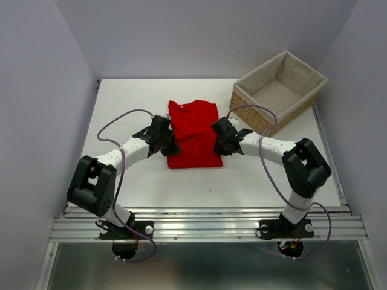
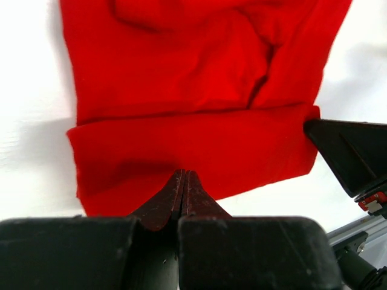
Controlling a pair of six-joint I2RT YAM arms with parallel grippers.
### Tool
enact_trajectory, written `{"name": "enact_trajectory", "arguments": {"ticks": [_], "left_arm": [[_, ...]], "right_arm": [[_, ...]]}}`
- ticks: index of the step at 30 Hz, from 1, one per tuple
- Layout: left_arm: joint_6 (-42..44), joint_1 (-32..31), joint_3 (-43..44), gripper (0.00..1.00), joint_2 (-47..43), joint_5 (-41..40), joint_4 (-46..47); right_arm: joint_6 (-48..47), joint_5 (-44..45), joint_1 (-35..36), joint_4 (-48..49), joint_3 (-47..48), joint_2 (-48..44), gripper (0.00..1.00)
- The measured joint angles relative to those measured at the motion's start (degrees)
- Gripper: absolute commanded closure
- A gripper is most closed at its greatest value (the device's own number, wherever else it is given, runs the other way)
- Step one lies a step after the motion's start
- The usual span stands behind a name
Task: Roll the t-shirts
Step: Roll the T-shirt to the center of the board.
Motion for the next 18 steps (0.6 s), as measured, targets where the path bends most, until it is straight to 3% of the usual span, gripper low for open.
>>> {"name": "enact_trajectory", "arguments": {"ticks": [10, 18], "left_arm": [[-0.3, -0.7, 0.0, 1.00, 7.5, 0.4, 1.9], [1.3, -0.7, 2.5, 1.00, 4.5, -2.7, -1.9]], "right_arm": [[-0.4, 0.6, 0.0, 0.2, 0.0, 2.5, 0.87], [-0.9, 1.9, 0.0, -1.7, -1.7, -7.6, 0.82]]}}
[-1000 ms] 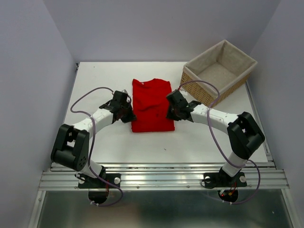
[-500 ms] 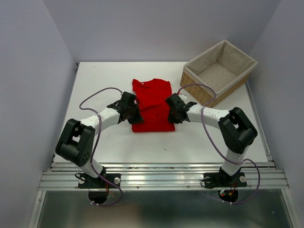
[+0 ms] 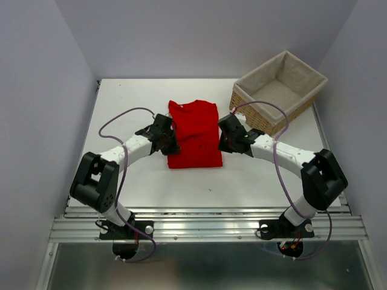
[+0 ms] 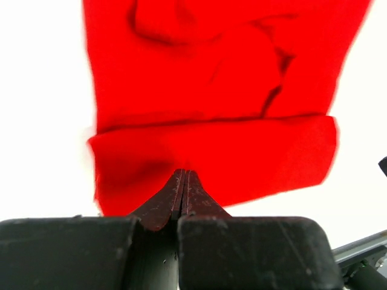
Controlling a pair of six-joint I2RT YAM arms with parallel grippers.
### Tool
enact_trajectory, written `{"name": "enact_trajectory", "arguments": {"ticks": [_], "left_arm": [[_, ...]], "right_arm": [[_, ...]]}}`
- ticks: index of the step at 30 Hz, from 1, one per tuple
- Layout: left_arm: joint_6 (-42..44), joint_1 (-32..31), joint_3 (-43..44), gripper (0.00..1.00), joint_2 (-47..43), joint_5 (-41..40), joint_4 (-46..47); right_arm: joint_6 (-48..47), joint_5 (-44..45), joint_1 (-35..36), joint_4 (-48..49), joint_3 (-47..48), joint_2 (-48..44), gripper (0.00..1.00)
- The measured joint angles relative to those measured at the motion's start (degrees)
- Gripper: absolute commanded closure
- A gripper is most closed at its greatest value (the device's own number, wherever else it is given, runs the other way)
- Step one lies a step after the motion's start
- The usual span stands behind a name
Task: Roll the t-shirts
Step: Roll the T-shirt to the center of the board.
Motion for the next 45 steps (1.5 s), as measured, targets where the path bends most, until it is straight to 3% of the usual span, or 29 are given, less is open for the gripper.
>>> {"name": "enact_trajectory", "arguments": {"ticks": [7, 16, 21, 26, 35, 39, 42, 45], "left_arm": [[0.5, 0.2, 0.5, 1.00, -12.0, -1.7, -2.1], [-1.7, 0.3, -1.2, 0.99, -9.9, 1.0, -1.7], [-2.1, 0.8, -2.2, 0.88, -11.4, 0.7, -3.4], [-2.0, 1.5, -3.7, 0.78, -16.3, -0.1, -4.3], [-1.8, 2.3, -5.3, 0.65, -18.1, -0.5, -5.6], [-1.8, 3.0, -6.2, 0.53, -18.2, -0.6, -6.0], [-1.9, 3.8, -6.9, 0.39, -19.1, -0.8, -6.4], [-2.0, 4.5, -7.9, 0.34, -20.2, -0.7, -6.4]], "right_arm": [[-0.2, -4.7, -0.3, 0.9, -1.2, -5.9, 0.86], [0.3, -14.7, 3.5, 6.8, 3.3, 7.8, 0.86], [1.5, -15.1, 4.2, 9.1, 4.1, 14.8, 0.87], [1.9, -14.7, 4.2, 9.2, 5.1, 15.4, 0.86], [0.8, -9.9, 3.5, 5.3, 5.0, 5.9, 0.80], [0.4, -8.6, 1.6, 5.3, 3.5, 0.1, 0.69], [0.5, -7.8, -0.3, 5.2, -1.3, -5.2, 0.56], [1.1, -7.0, -1.5, 4.3, -7.5, -10.1, 0.43]]}}
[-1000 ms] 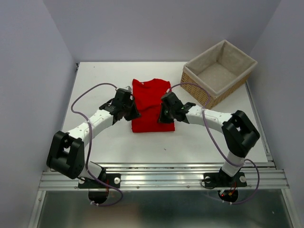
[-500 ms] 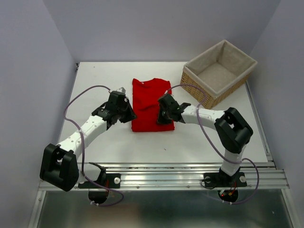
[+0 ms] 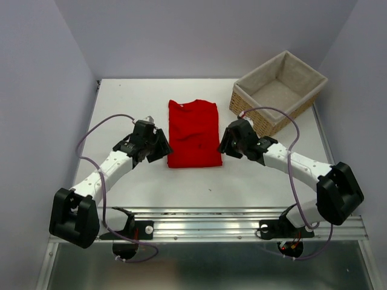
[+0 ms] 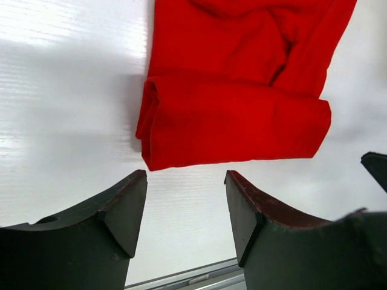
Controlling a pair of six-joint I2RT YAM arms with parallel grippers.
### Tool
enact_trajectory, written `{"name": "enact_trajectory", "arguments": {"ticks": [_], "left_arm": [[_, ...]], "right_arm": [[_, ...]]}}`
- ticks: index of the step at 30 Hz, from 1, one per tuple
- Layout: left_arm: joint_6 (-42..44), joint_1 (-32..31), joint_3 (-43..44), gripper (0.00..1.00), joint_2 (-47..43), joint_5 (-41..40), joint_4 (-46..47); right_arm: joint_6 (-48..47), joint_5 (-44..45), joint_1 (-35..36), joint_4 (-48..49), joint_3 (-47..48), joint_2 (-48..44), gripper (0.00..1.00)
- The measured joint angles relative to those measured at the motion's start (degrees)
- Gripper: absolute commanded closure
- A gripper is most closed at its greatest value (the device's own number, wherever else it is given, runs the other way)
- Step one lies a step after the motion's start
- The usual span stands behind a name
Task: Roll the t-shirts
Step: Roll the T-shirt to the center of the board.
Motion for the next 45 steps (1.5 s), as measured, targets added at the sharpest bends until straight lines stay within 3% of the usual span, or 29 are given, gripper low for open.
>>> {"name": "enact_trajectory", "arguments": {"ticks": [10, 35, 41, 45], "left_arm": [[-2.2, 0.7, -7.9, 0.34, -2.6, 1.3, 3.4], [-7.4, 1.2, -17.4, 0.48, 2.8, 3.3, 18.8], [-8.5, 1.7, -17.9, 0.63, 4.0, 3.7, 21.6], [-8.9, 1.9, -18.0, 0.83, 5.5, 4.0, 23.0]], "right_arm": [[4.6, -0.7, -0.1, -1.0, -13.1, -9.4, 0.40], [13.2, -8.3, -2.6, 20.1, -18.0, 3.9, 0.51], [14.2, -8.9, -3.3, 22.1, -18.9, 4.1, 0.58], [14.3, -9.0, -3.7, 22.4, -18.9, 4.5, 0.75]]}}
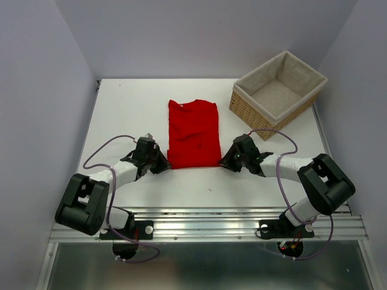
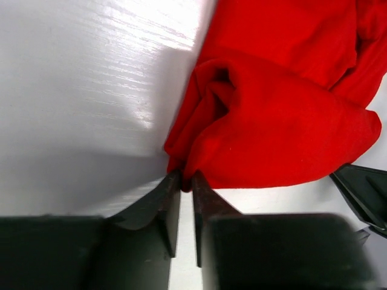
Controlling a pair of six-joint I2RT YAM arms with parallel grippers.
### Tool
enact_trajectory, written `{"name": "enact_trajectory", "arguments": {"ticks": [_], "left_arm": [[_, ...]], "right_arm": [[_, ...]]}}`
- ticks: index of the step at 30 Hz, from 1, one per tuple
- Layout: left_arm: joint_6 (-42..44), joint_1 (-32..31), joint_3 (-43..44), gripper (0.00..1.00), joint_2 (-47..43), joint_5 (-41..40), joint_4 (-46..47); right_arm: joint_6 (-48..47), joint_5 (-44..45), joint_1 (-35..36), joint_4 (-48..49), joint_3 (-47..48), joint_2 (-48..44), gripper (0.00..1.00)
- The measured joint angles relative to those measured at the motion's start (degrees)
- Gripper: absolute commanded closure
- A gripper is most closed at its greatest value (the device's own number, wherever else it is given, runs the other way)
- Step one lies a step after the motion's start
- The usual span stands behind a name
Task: Roll the t-shirts
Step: Roll the T-shirt to the center of the board.
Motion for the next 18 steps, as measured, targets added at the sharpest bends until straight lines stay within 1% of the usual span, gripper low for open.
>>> {"name": "enact_trajectory", "arguments": {"ticks": [1, 2, 3, 4, 9, 14, 18], "left_arm": [[0.0, 0.0, 0.0, 0.87, 0.4, 0.1, 0.3], [-0.2, 0.0, 0.0, 0.94, 0.8, 0.2, 0.4], [-0.2, 0.0, 0.0, 0.99, 1.0, 0.4, 0.6], [-0.3, 0.0, 0.0, 1.00, 1.1, 0.5, 0.7], [-0.3, 0.0, 0.1, 1.00, 1.1, 0.6, 0.5], [-0.3, 0.3, 1.5, 1.00, 1.0, 0.8, -2.1], [-0.3, 0.3, 1.6, 1.00, -1.3, 1.0, -5.1]], "right_arm": [[0.1, 0.0, -0.1, 0.0, 0.0, 0.2, 0.83], [0.0, 0.0, -0.2, 0.0, 0.0, 0.3, 0.88], [0.2, 0.0, -0.2, 0.1, 0.0, 0.5, 0.96], [0.1, -0.1, -0.3, 0.2, 0.0, 0.6, 0.99], [0.0, -1.3, -0.3, 0.5, 0.0, 0.6, 0.99], [0.0, -2.6, -0.4, 0.2, 0.0, 0.3, 0.99], [-0.2, -4.0, -0.4, -0.4, -0.1, -1.4, 0.99]]}}
